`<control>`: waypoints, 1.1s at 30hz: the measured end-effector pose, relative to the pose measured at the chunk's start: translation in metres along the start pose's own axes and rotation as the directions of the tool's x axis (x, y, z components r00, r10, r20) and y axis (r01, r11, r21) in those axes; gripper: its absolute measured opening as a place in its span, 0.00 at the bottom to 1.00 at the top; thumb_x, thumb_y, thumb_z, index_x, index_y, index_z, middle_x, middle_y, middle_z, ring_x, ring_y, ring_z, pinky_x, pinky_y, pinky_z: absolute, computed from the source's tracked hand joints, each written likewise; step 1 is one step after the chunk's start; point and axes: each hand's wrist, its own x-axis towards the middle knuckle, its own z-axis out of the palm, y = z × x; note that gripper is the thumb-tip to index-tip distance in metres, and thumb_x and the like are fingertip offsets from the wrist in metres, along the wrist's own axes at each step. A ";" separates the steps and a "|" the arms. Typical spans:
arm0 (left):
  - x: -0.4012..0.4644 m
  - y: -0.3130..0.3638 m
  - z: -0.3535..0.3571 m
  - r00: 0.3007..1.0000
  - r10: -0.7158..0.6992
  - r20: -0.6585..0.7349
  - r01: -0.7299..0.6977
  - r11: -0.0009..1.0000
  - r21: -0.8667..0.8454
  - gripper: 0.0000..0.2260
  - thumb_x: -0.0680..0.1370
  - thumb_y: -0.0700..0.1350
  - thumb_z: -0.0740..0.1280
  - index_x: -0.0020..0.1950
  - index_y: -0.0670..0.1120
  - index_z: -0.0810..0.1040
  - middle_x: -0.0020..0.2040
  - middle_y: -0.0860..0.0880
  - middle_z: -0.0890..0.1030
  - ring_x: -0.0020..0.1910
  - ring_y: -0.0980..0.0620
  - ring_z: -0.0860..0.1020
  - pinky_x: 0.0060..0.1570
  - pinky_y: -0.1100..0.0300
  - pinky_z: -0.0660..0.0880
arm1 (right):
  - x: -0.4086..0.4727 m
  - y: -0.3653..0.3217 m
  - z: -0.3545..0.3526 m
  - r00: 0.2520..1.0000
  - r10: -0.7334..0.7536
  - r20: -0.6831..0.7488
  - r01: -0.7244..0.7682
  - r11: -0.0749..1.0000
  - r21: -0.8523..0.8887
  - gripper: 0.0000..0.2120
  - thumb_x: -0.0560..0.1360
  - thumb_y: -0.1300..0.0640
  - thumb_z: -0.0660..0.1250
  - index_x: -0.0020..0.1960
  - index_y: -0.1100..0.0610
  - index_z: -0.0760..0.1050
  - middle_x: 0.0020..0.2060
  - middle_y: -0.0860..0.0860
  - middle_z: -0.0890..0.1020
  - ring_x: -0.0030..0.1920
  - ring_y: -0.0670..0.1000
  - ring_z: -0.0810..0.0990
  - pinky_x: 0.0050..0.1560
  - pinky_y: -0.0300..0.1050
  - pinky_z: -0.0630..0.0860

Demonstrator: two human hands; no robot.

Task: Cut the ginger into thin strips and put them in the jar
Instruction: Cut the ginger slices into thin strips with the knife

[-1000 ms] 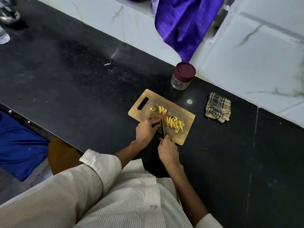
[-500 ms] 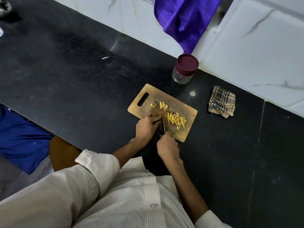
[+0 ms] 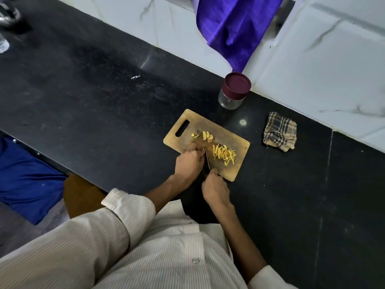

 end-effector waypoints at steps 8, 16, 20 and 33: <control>0.002 0.002 0.000 1.000 -0.008 0.008 0.007 0.998 0.061 0.12 0.82 0.48 0.59 0.55 0.46 0.81 0.56 0.49 0.75 0.46 0.47 0.79 0.41 0.54 0.74 | 0.005 0.007 0.000 0.999 0.047 -0.023 -0.043 0.985 0.166 0.14 0.84 0.54 0.55 0.64 0.61 0.70 0.59 0.60 0.78 0.59 0.61 0.78 0.53 0.54 0.73; 0.005 0.005 -0.001 1.000 -0.001 0.027 -0.001 0.996 0.092 0.13 0.81 0.48 0.59 0.52 0.46 0.82 0.58 0.49 0.76 0.45 0.47 0.79 0.39 0.54 0.73 | 0.008 -0.001 0.000 0.993 0.101 -0.055 -0.085 0.967 0.242 0.16 0.84 0.55 0.55 0.66 0.63 0.69 0.61 0.62 0.77 0.62 0.63 0.76 0.56 0.54 0.72; 0.004 0.001 -0.003 1.000 -0.016 0.006 0.015 0.995 0.096 0.14 0.81 0.49 0.59 0.52 0.45 0.82 0.57 0.49 0.77 0.45 0.48 0.79 0.38 0.56 0.71 | 0.008 -0.002 0.003 0.993 0.108 -0.053 -0.086 0.945 0.315 0.15 0.84 0.54 0.56 0.64 0.63 0.70 0.59 0.62 0.78 0.59 0.63 0.78 0.54 0.55 0.75; 0.000 -0.009 0.000 1.000 -0.019 -0.012 0.018 0.991 -0.131 0.11 0.80 0.45 0.63 0.59 0.50 0.80 0.57 0.49 0.79 0.52 0.47 0.79 0.50 0.53 0.76 | 0.011 0.022 0.001 0.989 0.137 -0.046 -0.103 0.891 0.443 0.12 0.83 0.47 0.56 0.58 0.55 0.70 0.48 0.57 0.79 0.43 0.56 0.78 0.48 0.58 0.81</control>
